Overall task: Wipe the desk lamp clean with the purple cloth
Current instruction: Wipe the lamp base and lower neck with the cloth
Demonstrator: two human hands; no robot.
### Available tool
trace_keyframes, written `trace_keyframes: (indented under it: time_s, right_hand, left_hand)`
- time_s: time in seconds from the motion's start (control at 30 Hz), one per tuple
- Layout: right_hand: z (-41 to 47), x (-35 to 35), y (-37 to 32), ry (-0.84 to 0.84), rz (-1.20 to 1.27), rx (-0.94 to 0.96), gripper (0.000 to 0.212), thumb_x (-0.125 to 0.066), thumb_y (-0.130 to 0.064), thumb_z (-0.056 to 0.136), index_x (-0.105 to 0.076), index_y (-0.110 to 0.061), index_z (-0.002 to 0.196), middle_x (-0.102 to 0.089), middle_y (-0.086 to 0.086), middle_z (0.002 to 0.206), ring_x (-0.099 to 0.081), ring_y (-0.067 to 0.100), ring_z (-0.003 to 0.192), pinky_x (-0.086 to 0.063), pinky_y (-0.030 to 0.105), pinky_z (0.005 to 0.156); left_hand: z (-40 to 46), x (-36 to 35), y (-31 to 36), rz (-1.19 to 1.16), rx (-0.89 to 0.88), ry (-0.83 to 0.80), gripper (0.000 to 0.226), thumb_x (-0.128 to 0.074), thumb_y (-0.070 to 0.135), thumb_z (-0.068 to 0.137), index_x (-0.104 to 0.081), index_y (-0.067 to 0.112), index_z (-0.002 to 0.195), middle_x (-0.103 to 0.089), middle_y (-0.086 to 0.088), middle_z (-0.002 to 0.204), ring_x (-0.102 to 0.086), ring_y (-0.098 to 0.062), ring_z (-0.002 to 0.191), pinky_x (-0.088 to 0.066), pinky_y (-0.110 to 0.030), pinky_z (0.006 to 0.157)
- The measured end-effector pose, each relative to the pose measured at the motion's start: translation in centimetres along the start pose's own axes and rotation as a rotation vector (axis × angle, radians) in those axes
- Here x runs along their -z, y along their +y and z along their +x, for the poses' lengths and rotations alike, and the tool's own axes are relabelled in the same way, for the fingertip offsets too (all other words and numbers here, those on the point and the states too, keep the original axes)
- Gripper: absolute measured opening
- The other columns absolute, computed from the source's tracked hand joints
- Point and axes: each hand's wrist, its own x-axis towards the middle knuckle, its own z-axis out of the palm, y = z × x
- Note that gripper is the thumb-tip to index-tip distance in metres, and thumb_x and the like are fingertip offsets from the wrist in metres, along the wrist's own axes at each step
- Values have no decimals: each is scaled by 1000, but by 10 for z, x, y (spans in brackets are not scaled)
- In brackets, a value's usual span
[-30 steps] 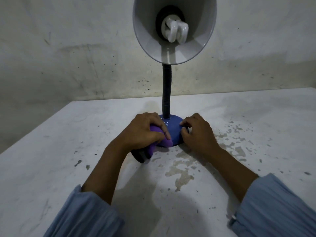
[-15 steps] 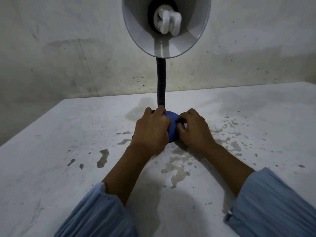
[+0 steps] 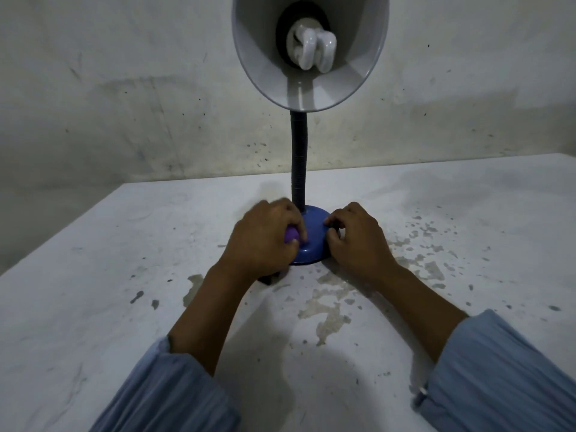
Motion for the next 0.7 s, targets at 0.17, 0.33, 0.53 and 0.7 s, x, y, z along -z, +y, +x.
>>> trace_keyframes:
  time_s: [0.17, 0.33, 0.53, 0.7]
  right_hand:
    - [0, 1, -2, -10, 21, -46, 13, -57, -15, 83, -64, -13, 94, -54, 0, 95, -54, 15, 85, -47, 31, 80]
    - [2, -3, -13, -88, 96, -204, 54, -70, -45, 73, -54, -20, 118, -53, 3, 117, -53, 20, 108, -42, 28, 88]
    - [-1, -29, -33, -222, -146, -276, 127, -63, -87, 33, -17, -33, 139, -41, 7, 122, -40, 26, 115, -33, 40, 93]
    - [4, -35, -36, -182, -231, -326, 141, -64, -87, 28, 4, -36, 141, -35, 13, 124, -35, 30, 114, -28, 46, 92]
  left_hand:
    - [1, 11, -12, -234, 96, -54, 21, -67, 10, 65, -63, 30, 61, -62, 12, 78, -57, -10, 80, -43, -19, 68]
    - [-4, 8, -35, -314, 263, 312, 20, -67, 2, 73, -63, 21, 75, -60, 6, 87, -53, -10, 82, -41, -17, 72]
    - [-5, 3, -47, -290, 359, 485, 26, -67, 5, 72, -57, 29, 69, -56, 10, 85, -51, -8, 79, -37, -17, 70]
    - [-3, -5, -50, -261, 360, 422, 22, -68, 8, 73, -56, 26, 73, -54, 10, 83, -49, -6, 77, -32, -9, 66]
